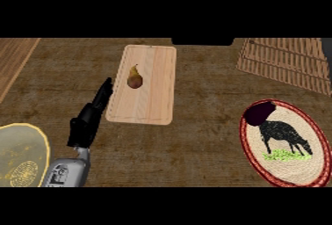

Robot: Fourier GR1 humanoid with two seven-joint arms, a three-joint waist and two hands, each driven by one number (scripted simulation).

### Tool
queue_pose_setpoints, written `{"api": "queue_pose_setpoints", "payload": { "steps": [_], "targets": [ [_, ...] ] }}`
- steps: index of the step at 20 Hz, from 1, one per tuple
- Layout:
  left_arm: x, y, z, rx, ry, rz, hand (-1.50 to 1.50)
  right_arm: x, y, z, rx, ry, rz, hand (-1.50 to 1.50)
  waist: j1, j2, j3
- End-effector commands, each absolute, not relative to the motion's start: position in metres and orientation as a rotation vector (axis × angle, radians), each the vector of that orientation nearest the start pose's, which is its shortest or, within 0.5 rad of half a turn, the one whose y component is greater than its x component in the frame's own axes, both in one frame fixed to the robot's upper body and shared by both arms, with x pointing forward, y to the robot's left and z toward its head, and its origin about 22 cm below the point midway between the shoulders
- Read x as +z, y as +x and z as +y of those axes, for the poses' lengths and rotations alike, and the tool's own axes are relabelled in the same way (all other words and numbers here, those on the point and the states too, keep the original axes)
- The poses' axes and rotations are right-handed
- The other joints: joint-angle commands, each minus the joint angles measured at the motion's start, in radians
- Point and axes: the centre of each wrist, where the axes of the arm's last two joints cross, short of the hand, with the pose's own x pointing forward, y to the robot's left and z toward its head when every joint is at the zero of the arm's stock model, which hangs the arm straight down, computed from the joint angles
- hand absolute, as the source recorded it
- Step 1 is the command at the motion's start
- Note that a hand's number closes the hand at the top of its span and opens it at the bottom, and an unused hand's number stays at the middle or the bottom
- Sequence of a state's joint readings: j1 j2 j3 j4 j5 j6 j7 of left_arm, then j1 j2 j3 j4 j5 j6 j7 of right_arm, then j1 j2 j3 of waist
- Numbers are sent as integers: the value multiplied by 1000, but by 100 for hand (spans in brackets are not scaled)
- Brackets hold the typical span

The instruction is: Pick the sweet potato from the placemat and place it in the tiered shelf

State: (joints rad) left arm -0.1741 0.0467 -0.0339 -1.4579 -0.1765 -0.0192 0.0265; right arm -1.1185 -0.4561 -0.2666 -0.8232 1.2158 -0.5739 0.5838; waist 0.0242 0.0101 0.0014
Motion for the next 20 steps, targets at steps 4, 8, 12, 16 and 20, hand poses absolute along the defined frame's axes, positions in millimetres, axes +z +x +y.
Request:
{"api": "queue_pose_setpoints", "payload": {
  "steps": [4,8,12,16,20],
  "targets": [
    [22,281,213,-283,94,-1578,0,241,450,-314,-228,-1601,-1578,150,5,-1,0],
    [16,276,217,-276,85,-1589,0,243,446,-347,-208,-1578,-1575,150,2,-2,-1],
    [19,293,222,-281,112,-1588,0,240,445,-358,-205,-1572,-1608,150,-2,-1,-1],
    [22,290,224,-287,128,-1572,0,233,445,-370,-267,-1778,-1273,-150,0,-3,-2],
    [25,291,218,-260,107,-1586,0,212,444,-370,-258,-1769,-1232,-150,-10,-6,-2]
  ]
}}
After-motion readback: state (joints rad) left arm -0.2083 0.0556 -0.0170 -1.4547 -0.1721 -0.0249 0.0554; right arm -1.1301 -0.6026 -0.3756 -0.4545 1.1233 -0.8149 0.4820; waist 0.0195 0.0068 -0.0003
